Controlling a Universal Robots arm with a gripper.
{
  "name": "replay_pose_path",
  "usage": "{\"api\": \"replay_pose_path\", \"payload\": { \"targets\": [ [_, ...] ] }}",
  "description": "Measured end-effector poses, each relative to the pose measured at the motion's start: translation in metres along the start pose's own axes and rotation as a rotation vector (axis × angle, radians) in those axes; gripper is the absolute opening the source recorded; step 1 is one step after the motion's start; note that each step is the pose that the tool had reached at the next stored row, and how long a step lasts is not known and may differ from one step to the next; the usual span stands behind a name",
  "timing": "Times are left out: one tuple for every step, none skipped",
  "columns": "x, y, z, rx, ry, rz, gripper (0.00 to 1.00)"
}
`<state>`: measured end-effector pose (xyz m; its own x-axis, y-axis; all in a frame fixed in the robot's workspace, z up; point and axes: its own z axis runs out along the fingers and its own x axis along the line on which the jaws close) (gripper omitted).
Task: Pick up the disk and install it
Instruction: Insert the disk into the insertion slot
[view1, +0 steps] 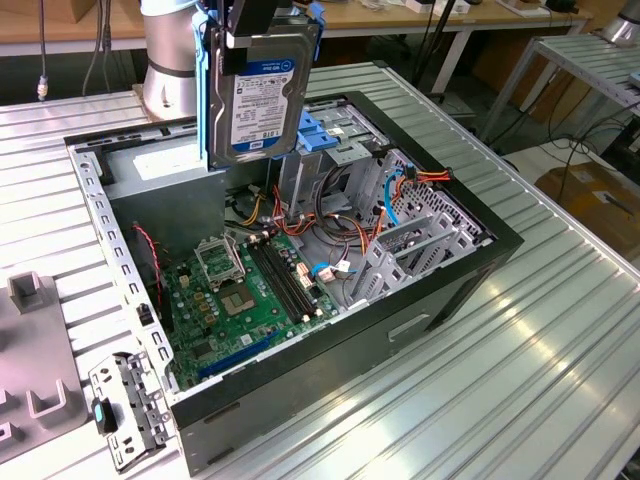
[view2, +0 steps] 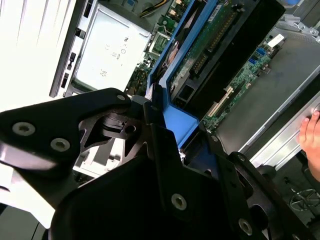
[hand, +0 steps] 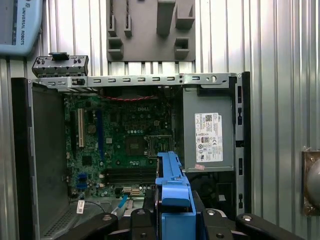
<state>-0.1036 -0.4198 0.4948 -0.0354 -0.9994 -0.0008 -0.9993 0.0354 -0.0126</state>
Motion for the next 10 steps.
{"api": "replay_pose_path", "payload": {
  "targets": [
    [0.0000,0.0000,0.0000,0.0000,-0.0001,0.000,0.37],
    [0.0000,0.0000,0.0000,0.0000,-0.0001,0.000,0.37],
    [0.0000,0.0000,0.0000,0.0000,-0.0001,0.000,0.37],
    [0.0000,-0.0002,0.0000,0.0000,0.0000,0.000,0.37],
    [0.0184,-0.0008,0.0002,0.0000,0.0003,0.000,0.37],
    [0.0301,-0.0012,0.0004,0.0000,0.0002,0.000,0.37],
    [0.0355,-0.0014,0.0004,0.0000,0.0003,0.000,0.37],
    [0.0390,-0.0015,0.0006,0.0001,0.0001,0.000,0.37],
    [0.0425,-0.0016,0.0007,0.0001,0.0001,0.000,0.37],
    [0.0460,-0.0018,0.0006,0.0000,0.0003,0.000,0.37]
  ]
}}
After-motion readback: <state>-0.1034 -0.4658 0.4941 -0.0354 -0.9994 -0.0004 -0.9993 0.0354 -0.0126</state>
